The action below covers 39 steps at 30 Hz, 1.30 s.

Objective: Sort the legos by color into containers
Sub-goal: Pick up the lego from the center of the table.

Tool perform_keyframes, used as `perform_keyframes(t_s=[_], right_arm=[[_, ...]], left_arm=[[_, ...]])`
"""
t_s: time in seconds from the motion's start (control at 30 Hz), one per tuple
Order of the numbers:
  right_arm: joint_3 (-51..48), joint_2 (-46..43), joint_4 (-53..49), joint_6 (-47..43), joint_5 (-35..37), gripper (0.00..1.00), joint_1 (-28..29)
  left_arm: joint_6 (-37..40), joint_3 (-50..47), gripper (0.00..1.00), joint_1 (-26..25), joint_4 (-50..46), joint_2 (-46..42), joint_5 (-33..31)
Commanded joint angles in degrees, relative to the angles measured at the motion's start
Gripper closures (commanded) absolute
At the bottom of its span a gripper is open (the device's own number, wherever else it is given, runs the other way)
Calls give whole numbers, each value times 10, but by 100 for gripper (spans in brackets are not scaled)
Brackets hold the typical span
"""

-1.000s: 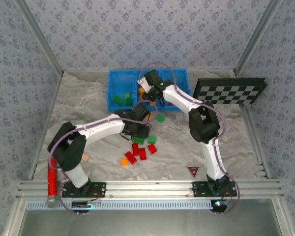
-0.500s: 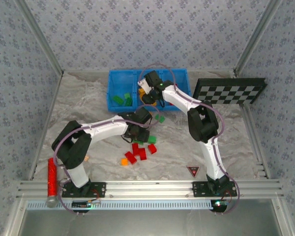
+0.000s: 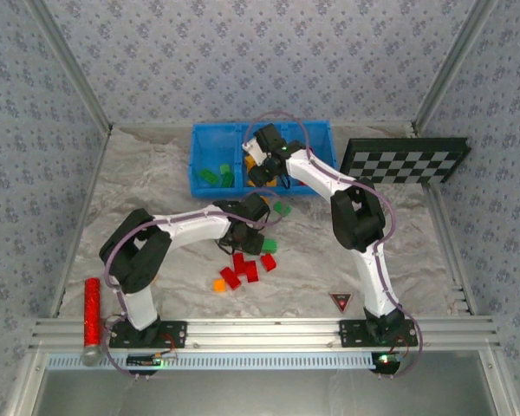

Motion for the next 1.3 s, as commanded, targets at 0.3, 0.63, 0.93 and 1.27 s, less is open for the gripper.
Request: perform_keyframes(t_s=[0.3,0.63,0.93,1.27], right_arm=[[2,-45,-23,-4,18,45,-6],[-6,-53,-22,-4,26,45,-10],[-41,-115,-29,11,30,44,-14],[-219,-277,-23,83,-44,41,-15]], left_arm=[[4,5,37,-4,0,19,12],[-3,13,59,-3,-4,25,7],[7,55,70,10,-35,-5,-36],[79,157,71,115,-67,-60,-76]])
